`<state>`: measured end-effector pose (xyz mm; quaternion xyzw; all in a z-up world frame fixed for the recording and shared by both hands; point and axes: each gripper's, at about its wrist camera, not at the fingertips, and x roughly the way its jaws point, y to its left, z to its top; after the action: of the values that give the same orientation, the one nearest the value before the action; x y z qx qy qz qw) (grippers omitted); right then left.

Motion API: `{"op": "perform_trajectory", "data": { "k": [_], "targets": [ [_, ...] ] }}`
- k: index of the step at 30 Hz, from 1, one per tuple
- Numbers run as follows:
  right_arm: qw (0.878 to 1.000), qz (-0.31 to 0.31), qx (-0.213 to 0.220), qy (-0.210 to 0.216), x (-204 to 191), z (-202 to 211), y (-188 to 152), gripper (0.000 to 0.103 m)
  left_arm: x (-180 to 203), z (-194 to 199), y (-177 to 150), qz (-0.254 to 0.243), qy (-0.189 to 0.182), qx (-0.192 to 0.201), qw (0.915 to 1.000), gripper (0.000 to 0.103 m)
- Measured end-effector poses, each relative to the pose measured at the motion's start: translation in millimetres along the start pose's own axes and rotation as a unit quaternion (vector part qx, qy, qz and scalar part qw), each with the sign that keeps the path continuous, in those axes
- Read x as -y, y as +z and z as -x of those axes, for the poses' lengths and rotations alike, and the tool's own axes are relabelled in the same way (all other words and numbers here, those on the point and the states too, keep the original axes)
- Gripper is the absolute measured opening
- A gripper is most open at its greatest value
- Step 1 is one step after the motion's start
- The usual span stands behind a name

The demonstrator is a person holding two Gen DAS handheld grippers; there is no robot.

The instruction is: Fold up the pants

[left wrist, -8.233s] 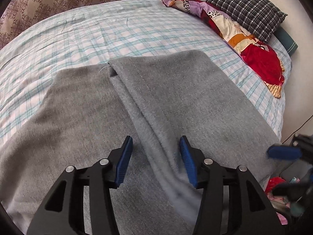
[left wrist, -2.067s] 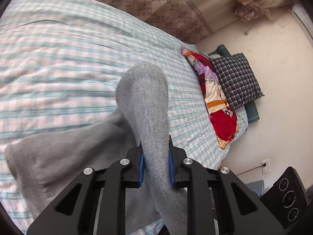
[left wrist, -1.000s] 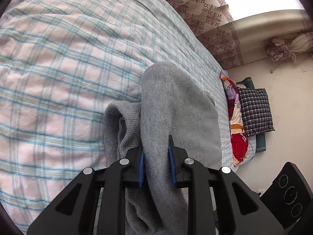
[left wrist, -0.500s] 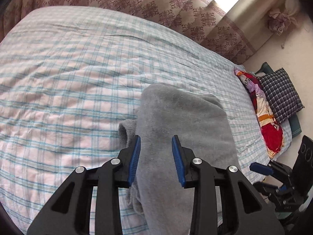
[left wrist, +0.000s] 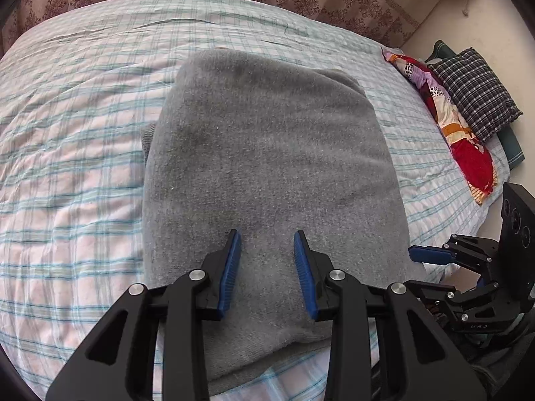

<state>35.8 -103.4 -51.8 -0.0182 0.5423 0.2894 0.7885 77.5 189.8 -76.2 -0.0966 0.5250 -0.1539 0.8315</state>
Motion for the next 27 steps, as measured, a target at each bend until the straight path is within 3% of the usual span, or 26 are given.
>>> {"op": "perform_trajectory", "data": {
  "k": [4, 13, 17, 23, 27],
  "targets": [
    [1.000, -0.003, 0.003, 0.006, 1.6, -1.3, -2.1, 0.047, 14.4, 3.5, 4.2, -0.009, 0.019, 0.002, 0.9998, 0.038],
    [0.998, -0.023, 0.010, 0.054, 8.6, 4.0, -3.8, 0.047, 87.9, -7.8, 6.0, -0.084, -0.041, -0.009, 0.9956, 0.038],
    [0.997, -0.028, 0.017, 0.074, 22.3, 17.8, -3.9, 0.046, 103.2, -19.3, 0.7, -0.099, -0.048, -0.025, 0.9936, 0.041],
    [0.995, -0.065, 0.065, 0.034, 64.4, 46.5, 17.4, 0.046, 109.2, -26.0, -6.0, -0.107, -0.044, -0.032, 0.9928, 0.048],
    [0.993, -0.072, 0.097, -0.008, 78.6, 44.7, 55.8, 0.046, 121.5, -25.1, -11.3, -0.123, -0.040, -0.033, 0.9911, 0.056]
  ]
}}
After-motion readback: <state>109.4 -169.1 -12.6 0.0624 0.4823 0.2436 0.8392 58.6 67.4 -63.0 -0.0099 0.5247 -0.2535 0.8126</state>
